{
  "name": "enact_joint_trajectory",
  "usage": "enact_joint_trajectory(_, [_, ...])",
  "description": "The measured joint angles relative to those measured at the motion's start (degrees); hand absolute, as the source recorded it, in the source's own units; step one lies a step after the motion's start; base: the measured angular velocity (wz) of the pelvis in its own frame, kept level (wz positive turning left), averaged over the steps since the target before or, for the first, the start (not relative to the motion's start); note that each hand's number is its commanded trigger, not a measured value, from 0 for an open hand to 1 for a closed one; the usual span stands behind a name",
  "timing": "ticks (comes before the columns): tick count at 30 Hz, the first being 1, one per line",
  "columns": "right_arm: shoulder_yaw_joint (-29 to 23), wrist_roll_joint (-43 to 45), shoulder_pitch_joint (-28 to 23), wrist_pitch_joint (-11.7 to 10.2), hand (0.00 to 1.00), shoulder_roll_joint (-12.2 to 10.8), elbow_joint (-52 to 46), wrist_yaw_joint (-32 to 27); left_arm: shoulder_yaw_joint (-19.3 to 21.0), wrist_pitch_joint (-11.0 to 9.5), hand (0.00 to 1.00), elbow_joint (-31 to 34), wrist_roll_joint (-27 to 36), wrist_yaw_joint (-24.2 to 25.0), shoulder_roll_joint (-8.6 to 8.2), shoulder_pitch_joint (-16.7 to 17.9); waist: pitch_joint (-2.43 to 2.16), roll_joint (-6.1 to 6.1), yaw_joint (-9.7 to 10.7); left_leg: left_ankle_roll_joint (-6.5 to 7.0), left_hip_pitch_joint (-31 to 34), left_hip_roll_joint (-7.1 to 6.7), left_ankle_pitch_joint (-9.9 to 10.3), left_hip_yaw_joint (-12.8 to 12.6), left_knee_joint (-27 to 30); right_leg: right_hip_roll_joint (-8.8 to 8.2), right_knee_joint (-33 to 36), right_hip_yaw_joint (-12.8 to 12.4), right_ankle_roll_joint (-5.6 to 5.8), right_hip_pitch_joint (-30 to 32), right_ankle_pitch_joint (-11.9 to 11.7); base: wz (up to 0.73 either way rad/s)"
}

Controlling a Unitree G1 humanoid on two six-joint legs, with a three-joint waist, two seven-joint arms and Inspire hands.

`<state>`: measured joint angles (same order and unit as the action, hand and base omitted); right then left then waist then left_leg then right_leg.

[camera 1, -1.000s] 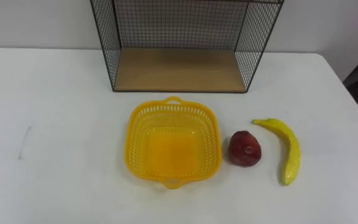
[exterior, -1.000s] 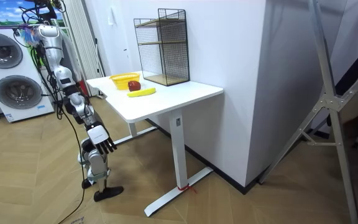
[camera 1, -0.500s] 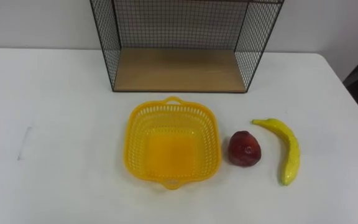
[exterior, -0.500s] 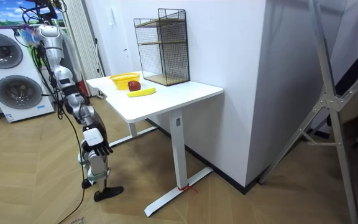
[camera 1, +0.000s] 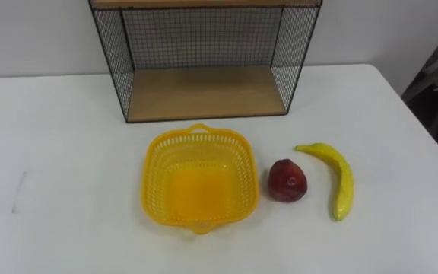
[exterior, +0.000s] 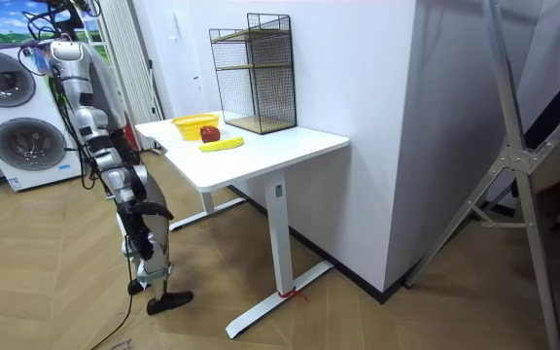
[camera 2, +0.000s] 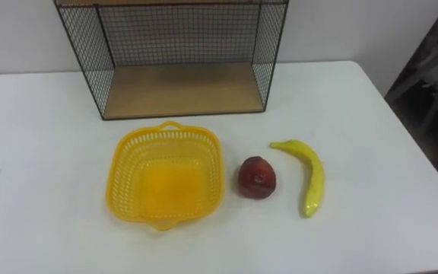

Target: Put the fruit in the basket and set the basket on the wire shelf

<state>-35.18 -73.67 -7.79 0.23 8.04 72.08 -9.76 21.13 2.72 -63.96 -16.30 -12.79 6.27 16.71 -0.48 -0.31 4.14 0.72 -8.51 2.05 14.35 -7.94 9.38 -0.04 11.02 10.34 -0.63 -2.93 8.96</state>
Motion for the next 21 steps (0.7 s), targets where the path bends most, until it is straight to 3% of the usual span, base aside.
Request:
enact_joint_trajectory(3, [-5.0, -0.6, 0.0, -0.9, 0.00, 0.1, -6.1, -5.5, 1.2, -0.3, 0.00, 1.0, -0.1, 0.0, 0.22, 0.7, -0.03, -0.36, 0.7, 0.01, -0.1, -0.27, 0.0, -0.1, 0.2, -0.42, 1.8, -0.2, -0.03, 0.9, 0.9, -0.01])
enact_joint_trajectory(4, [-6.1, 0.2, 0.1, -2.1, 0.00, 0.5, -8.4, -7.8, 1.3, -0.4, 0.00, 1.6, -0.1, 0.0, 0.31, 0.8, -0.05, -0.67, 0.8, 0.03, 0.0, -0.41, 0.0, -0.1, 0.2, -0.63, 2.2, -0.2, 0.06, 1.1, 1.2, 0.00])
enact_joint_trajectory(7, [-9.3, 6.6, 1.0, -4.0, 0.00, 1.3, -16.1, -15.1, 1.4, -1.2, 0.00, 2.0, -0.2, 0.0, 0.88, 0.8, -0.15, -1.32, 1.9, 0.04, 0.1, -0.67, 0.0, 0.1, 0.2, -0.96, 3.1, 0.0, 0.20, 1.8, 1.8, 0.03])
enact_joint_trajectory(10, [-9.3, 15.5, 1.7, -5.3, 0.00, 1.7, -29.6, -24.0, 1.3, -1.8, 0.00, 2.4, -0.1, 0.0, 1.25, 0.9, -0.10, -1.48, 1.9, 0.06, 0.9, -0.72, 0.0, -0.4, 0.1, -0.85, 3.8, -0.9, 0.15, 3.0, 1.7, -0.12])
enact_joint_trajectory(14, [-8.2, 27.6, 2.6, -7.6, 0.00, 4.9, -44.7, -33.5, 0.9, -2.9, 0.00, 3.8, -0.2, 0.0, 1.46, 0.6, 0.16, -1.99, 2.0, 0.29, 2.1, -0.86, -0.4, -0.7, 0.3, -0.95, 3.9, -1.0, 0.13, 4.2, 1.4, -0.02])
enact_joint_trajectory(17, [-7.6, 32.4, 3.2, -9.1, 0.00, 7.3, -50.7, -37.8, 0.0, -3.2, 0.00, 5.6, -0.2, 0.0, 1.59, 0.9, 0.62, -2.81, 1.5, 0.28, 2.1, -0.79, -0.4, -0.9, 0.3, -0.82, 3.6, -1.1, 0.12, 4.6, 1.4, -0.01])
enact_joint_trajectory(21, [-5.1, 44.1, 3.2, -9.7, 0.00, 8.0, -60.9, -40.1, -2.3, -3.6, 0.00, 5.7, -0.3, 0.0, 2.05, 0.6, 0.69, -3.03, 0.8, 0.28, 3.6, -0.81, -0.4, -1.4, 0.3, -0.71, 3.9, -1.7, 0.15, 6.1, 1.3, -0.12])
